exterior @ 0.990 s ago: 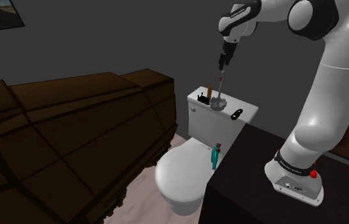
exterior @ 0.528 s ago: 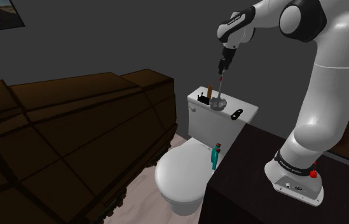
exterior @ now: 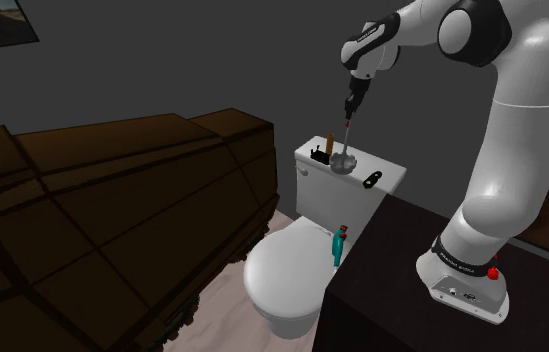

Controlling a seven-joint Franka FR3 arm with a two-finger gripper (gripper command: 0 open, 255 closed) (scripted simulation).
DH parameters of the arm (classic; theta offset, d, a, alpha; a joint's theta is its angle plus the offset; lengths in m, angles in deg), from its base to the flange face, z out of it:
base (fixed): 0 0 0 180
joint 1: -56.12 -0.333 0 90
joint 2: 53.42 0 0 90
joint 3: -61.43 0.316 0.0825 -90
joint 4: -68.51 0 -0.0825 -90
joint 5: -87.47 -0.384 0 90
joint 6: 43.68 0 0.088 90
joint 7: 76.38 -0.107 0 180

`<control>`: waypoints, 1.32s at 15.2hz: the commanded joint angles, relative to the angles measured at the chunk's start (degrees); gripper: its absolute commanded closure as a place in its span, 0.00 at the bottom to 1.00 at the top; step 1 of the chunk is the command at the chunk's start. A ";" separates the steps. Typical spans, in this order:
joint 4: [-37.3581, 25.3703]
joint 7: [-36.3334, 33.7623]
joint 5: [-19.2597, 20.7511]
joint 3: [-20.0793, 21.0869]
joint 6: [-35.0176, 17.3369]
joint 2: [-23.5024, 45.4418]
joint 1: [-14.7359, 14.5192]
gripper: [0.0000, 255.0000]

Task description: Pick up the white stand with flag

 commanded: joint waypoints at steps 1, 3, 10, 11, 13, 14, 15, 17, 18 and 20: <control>0.04 -0.01 0.00 0.01 0.00 0.02 -0.01 1.00; 0.03 -0.01 0.00 0.01 0.00 0.02 -0.01 1.00; -2.52 -1.15 1.51 -0.47 4.07 -1.81 -0.28 1.00; -2.96 -1.33 1.74 -0.53 4.74 -2.09 -0.32 1.00; -3.89 -1.68 2.18 -0.65 6.11 -2.63 -0.39 1.00; -4.37 -1.85 2.38 -0.70 6.79 -2.88 -0.42 1.00; -4.87 -2.01 2.57 -0.75 7.48 -3.11 -0.45 1.00; -5.90 -2.32 2.93 -0.83 8.88 -3.55 -0.49 1.00; -6.44 -2.46 3.09 -0.87 9.58 -3.75 -0.51 1.00; -7.07 -2.62 3.27 -0.92 10.39 -3.98 -0.53 1.00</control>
